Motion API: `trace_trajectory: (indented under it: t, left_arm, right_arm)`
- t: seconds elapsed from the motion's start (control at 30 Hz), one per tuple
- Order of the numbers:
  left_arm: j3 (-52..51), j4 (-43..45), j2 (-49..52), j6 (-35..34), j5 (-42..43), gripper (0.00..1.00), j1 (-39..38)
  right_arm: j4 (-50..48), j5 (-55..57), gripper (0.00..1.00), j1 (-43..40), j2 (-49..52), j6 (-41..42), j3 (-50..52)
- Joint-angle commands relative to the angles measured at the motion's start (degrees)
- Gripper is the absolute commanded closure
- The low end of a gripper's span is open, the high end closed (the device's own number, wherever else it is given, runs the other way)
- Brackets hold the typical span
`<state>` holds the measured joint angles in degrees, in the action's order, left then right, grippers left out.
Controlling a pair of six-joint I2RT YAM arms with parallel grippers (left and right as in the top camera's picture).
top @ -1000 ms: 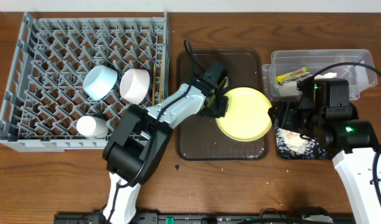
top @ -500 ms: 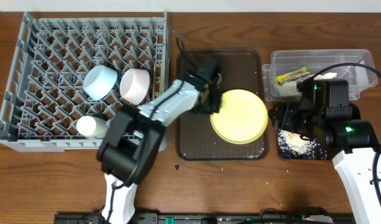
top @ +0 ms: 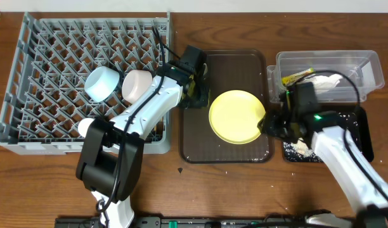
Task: Sort waste into correct bins and load items into the dishwasher
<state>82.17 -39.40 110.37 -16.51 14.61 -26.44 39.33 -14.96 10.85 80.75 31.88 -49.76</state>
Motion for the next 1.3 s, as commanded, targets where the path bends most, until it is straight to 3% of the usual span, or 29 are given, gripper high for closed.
trace_trajectory:
  t: [0.0, 0.03, 0.3, 0.4, 0.43, 0.47, 0.53, 0.87, 1.0, 1.17, 1.2, 1.27]
  left_arm:
    - [-0.2, -1.2, 0.3, 0.4, -0.3, 0.83, 0.0]
    - [-0.2, -1.4, 0.3, 0.4, -0.1, 0.78, 0.0]
    - [-0.2, -1.6, 0.3, 0.4, -0.1, 0.75, 0.0]
    - [-0.2, -1.5, 0.3, 0.4, 0.0, 0.74, 0.0]
    - [-0.2, -1.5, 0.3, 0.4, 0.7, 0.73, 0.0]
    - [-0.2, -1.4, 0.3, 0.4, 1.3, 0.73, 0.0]
    - [0.0, -0.9, 0.3, 0.4, 2.6, 0.73, 0.1]
    - [0.3, 0.0, -1.5, -0.1, 7.3, 0.43, 0.2]
    - [0.3, 0.0, -1.9, 0.0, 7.3, 0.38, 0.3]
    - [0.3, 0.2, -1.9, 0.0, 8.1, 0.37, 0.4]
    - [0.3, 0.3, -1.9, -0.1, 9.5, 0.42, 0.4]
    - [0.3, 1.0, -1.9, 0.0, 13.7, 0.69, 0.4]
  right_arm:
    - [-0.8, 2.2, 0.54, 0.6, 5.4, 12.9, 0.4]
    - [-1.0, 3.4, 0.54, 0.6, 6.6, 13.8, 0.4]
    - [-5.7, 4.9, 0.54, 1.5, 14.1, 14.8, 0.4]
    - [-7.3, 5.5, 0.78, 2.1, 16.4, 14.8, 0.4]
    - [-7.2, 5.5, 0.92, 2.1, 16.7, 14.8, 0.4]
    - [-7.2, 5.5, 0.98, 2.1, 16.6, 14.8, 0.4]
    - [-7.2, 5.0, 0.99, 2.1, 16.2, 14.5, 0.2]
    - [-7.0, 0.9, 0.99, 1.1, 6.7, 4.1, -0.1]
    - [-6.8, 0.3, 0.99, 1.1, 1.2, 4.0, -0.1]
    - [-7.3, -2.1, 0.99, 1.1, -4.2, 2.2, -0.1]
    - [-7.5, -2.7, 0.99, 1.1, -4.9, 1.4, -0.1]
    - [-7.7, -3.4, 0.99, 1.1, -5.7, 0.8, -0.1]
